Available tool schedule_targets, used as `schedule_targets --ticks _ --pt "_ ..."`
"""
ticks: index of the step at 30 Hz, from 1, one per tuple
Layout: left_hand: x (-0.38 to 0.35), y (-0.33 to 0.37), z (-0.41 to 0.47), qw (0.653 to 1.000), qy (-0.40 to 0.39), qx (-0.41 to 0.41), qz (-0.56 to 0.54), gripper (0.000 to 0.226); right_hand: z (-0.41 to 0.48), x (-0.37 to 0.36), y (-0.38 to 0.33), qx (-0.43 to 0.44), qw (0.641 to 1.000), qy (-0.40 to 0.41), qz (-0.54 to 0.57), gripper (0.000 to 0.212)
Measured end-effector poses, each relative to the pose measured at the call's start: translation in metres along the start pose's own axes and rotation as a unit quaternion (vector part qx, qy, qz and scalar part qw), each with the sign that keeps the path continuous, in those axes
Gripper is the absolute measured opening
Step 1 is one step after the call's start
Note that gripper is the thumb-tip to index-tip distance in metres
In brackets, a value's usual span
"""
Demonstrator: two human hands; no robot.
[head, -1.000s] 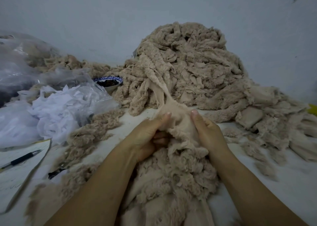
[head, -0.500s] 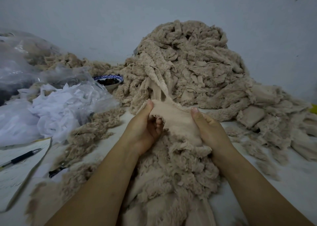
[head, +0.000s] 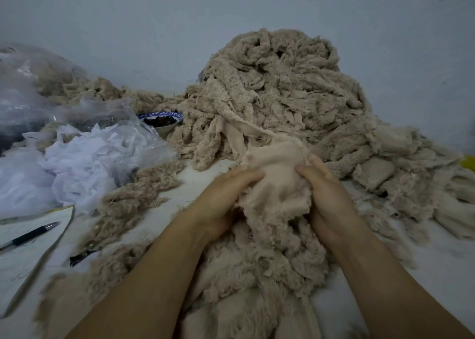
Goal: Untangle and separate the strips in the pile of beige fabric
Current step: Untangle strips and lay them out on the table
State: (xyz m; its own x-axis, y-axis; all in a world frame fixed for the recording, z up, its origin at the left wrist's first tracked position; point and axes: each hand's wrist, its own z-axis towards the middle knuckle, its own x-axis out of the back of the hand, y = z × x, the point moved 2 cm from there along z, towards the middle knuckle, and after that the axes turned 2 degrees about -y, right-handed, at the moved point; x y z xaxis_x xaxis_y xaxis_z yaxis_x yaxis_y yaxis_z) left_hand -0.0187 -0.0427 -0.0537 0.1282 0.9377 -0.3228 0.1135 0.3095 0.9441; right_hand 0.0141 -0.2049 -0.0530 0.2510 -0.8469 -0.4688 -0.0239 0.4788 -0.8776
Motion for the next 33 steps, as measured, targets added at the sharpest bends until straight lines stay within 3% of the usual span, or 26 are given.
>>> schedule_targets --ticks 3,7,10,12,16,19,21,23,24,29,33 --pt "0.001 0.003 -0.001 0.997 0.007 -0.023 -0.077 0.011 0.002 0.000 -0.002 0.010 1.000 -0.013 0.001 0.037" --pt "0.001 0.003 -0.001 0.994 0.009 -0.064 -0.087 0.005 0.001 0.001 -0.001 0.026 0.997 -0.022 -0.073 0.044" --pt "0.000 0.000 -0.002 0.998 -0.020 -0.045 -0.050 0.038 -0.003 0.000 0.000 0.059 0.977 -0.042 -0.200 0.047" --pt "-0.001 -0.001 -0.003 0.999 -0.009 -0.038 -0.012 0.048 -0.004 -0.001 0.001 0.077 0.964 -0.062 -0.246 0.049" --pt "0.005 0.002 0.000 0.992 0.090 -0.033 -0.079 0.039 -0.004 -0.006 0.003 0.073 0.962 -0.082 -0.251 0.050" --pt "0.004 0.004 -0.002 0.987 0.081 -0.022 -0.138 0.032 -0.005 -0.007 0.008 0.046 0.964 -0.083 -0.247 0.041" --pt "0.003 0.004 -0.001 0.985 0.076 -0.024 -0.156 0.033 -0.007 -0.008 0.015 -0.002 0.963 -0.089 -0.253 0.055" --pt "0.004 0.004 0.001 0.982 0.070 -0.024 -0.176 0.036 -0.006 -0.009 0.022 -0.026 0.951 -0.123 -0.283 0.020" --pt "0.006 0.005 0.002 0.979 0.067 -0.027 -0.189 0.038 -0.005 -0.008 0.023 -0.036 0.942 -0.132 -0.307 0.012" --pt "0.019 0.011 0.006 0.962 0.097 -0.064 -0.245 0.035 0.001 0.001 0.017 -0.052 0.951 -0.081 -0.295 0.035" --pt "0.011 0.006 0.001 0.990 0.069 -0.007 -0.123 0.040 0.000 0.001 0.016 -0.055 0.974 -0.044 -0.217 0.036"
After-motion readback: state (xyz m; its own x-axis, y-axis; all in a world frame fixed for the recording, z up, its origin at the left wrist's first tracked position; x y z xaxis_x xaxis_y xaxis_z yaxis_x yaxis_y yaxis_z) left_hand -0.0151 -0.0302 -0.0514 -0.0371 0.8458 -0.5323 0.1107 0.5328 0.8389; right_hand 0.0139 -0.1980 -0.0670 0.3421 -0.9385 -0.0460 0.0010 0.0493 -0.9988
